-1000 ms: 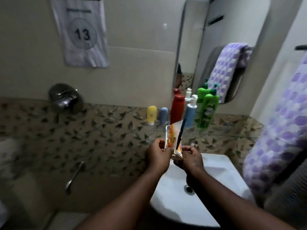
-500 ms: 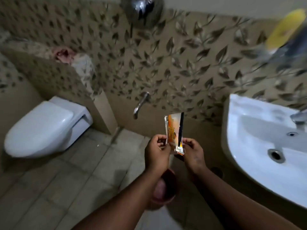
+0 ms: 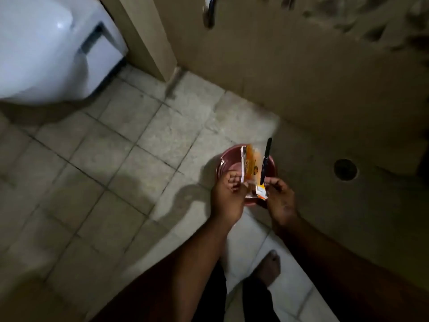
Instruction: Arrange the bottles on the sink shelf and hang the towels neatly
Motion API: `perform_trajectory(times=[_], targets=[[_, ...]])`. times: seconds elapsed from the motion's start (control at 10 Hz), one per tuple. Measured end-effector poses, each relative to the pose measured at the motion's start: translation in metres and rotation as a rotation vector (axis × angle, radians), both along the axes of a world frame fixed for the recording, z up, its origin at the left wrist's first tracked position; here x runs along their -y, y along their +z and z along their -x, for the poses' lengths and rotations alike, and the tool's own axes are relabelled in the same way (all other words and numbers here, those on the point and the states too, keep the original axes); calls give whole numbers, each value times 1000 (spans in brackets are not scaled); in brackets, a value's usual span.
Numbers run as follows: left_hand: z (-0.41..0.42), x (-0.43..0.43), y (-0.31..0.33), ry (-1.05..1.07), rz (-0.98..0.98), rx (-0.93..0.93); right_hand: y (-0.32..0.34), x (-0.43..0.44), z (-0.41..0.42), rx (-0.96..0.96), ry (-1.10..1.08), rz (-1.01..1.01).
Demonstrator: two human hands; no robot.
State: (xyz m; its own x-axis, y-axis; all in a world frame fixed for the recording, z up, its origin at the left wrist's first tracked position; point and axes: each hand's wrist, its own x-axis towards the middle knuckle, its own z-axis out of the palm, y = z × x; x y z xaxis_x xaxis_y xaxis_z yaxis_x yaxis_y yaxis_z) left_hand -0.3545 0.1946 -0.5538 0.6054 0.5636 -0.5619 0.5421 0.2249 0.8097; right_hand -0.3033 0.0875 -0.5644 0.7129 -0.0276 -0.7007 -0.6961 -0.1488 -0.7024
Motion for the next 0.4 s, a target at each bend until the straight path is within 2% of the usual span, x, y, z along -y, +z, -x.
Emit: perform_trajectory(times=[0.2, 0.3, 0.4], targets=[[-5, 9, -92, -51, -66, -82, -91, 17, -9, -167, -72, -55], [-5, 10, -112, -90, -104, -90, -114, 25, -12, -238, -93, -107], [-1, 13, -116, -165, -188, -86, -123, 32, -10, -218, -93, -51]])
